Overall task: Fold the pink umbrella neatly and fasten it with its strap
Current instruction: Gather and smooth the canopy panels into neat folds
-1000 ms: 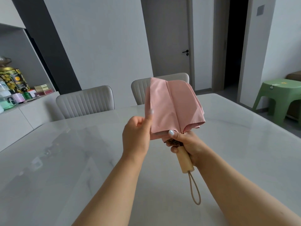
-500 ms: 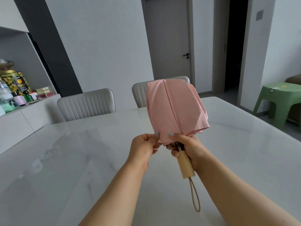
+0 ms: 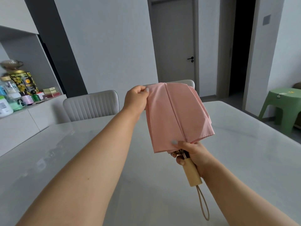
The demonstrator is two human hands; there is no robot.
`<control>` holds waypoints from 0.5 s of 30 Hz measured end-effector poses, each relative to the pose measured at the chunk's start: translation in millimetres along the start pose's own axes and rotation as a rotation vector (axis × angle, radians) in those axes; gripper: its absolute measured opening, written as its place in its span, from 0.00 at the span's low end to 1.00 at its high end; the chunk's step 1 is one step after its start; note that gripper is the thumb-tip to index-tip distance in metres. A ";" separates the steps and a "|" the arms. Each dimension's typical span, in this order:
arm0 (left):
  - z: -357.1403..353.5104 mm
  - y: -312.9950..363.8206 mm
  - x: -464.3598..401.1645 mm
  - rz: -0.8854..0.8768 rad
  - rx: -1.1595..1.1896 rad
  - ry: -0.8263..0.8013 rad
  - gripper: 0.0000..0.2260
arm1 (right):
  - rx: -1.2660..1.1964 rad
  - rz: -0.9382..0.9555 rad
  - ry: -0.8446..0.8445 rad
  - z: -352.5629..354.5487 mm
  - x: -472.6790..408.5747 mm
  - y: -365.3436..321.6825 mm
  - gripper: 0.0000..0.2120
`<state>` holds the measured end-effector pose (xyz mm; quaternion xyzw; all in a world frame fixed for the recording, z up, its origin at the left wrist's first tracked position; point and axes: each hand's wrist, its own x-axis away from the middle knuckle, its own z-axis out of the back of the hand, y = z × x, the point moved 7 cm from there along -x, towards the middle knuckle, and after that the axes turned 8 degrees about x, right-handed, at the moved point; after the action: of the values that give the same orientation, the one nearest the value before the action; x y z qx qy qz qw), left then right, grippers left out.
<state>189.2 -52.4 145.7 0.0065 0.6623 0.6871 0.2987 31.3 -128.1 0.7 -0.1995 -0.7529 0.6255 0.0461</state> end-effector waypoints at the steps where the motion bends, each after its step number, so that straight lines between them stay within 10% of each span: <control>1: -1.0 -1.1 0.4 0.012 0.016 -0.033 0.10 | -0.008 0.006 -0.008 -0.2 0.4 -1.4 0.22; 15: 9.4 -20.6 -4.5 0.108 0.277 -0.050 0.05 | -0.027 -0.013 -0.034 -2.0 3.5 -2.3 0.12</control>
<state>205.0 -46.9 129.8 0.1003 0.7420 0.6037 0.2738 28.2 -125.3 2.7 -0.1844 -0.7633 0.6183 0.0345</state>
